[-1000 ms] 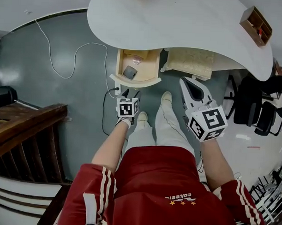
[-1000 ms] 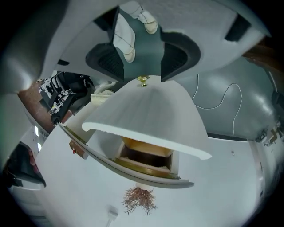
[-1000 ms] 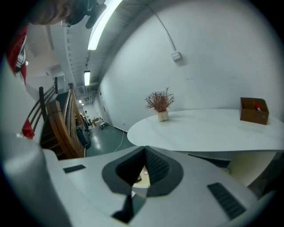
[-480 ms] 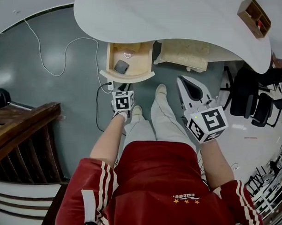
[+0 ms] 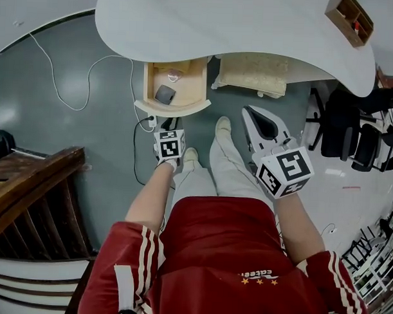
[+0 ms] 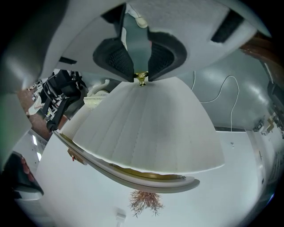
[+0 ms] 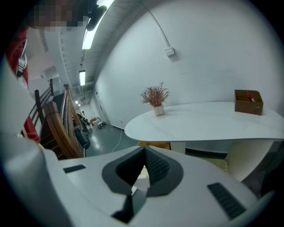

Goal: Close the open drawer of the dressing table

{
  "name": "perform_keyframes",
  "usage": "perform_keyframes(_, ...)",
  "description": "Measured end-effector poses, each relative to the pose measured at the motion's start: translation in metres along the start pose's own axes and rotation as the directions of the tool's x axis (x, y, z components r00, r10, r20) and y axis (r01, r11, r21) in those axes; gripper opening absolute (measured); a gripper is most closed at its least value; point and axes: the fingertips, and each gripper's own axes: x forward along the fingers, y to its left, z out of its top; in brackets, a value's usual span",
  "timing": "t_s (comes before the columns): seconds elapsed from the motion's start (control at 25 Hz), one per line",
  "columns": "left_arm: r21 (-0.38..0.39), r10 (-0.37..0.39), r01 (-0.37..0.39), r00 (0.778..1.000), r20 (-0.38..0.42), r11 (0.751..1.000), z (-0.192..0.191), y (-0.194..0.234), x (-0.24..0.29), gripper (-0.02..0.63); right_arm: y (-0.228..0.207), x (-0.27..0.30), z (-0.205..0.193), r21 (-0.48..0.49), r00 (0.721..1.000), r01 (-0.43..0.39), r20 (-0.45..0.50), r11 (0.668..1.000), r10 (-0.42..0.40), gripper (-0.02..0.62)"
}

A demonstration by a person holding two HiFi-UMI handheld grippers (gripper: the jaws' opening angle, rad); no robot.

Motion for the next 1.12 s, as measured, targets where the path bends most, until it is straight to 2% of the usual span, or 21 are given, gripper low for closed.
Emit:
perform_keyframes(0.36, 0.015, -0.007, 0.008, 0.999, -0.031, 1.000, 0.015, 0.003, 0.009, 0.109, -0.002, 0.005, 0.003, 0.010, 1.000, 0.004, 0.008, 1.000, -0.004, 0.005)
perform_keyframes(0.48, 0.016, -0.007, 0.007, 1.000, -0.027, 1.000, 0.026, 0.006, 0.014, 0.109, -0.011, 0.010, -0.002, 0.014, 0.999, 0.026, 0.025, 1.000, -0.026, 0.005)
perform_keyframes(0.84, 0.082, 0.017, -0.014, 0.999, -0.029, 0.997, 0.055, 0.007, 0.028, 0.110, -0.042, 0.019, -0.015, 0.061, 0.994, 0.090, 0.051, 0.994, -0.093, 0.004)
perform_keyframes(1.12, 0.112, 0.034, -0.031, 0.999, -0.029, 0.993, 0.074, 0.009, 0.041, 0.110, -0.065, 0.036, -0.034, 0.083, 0.990, 0.131, 0.042, 0.988, -0.135, 0.004)
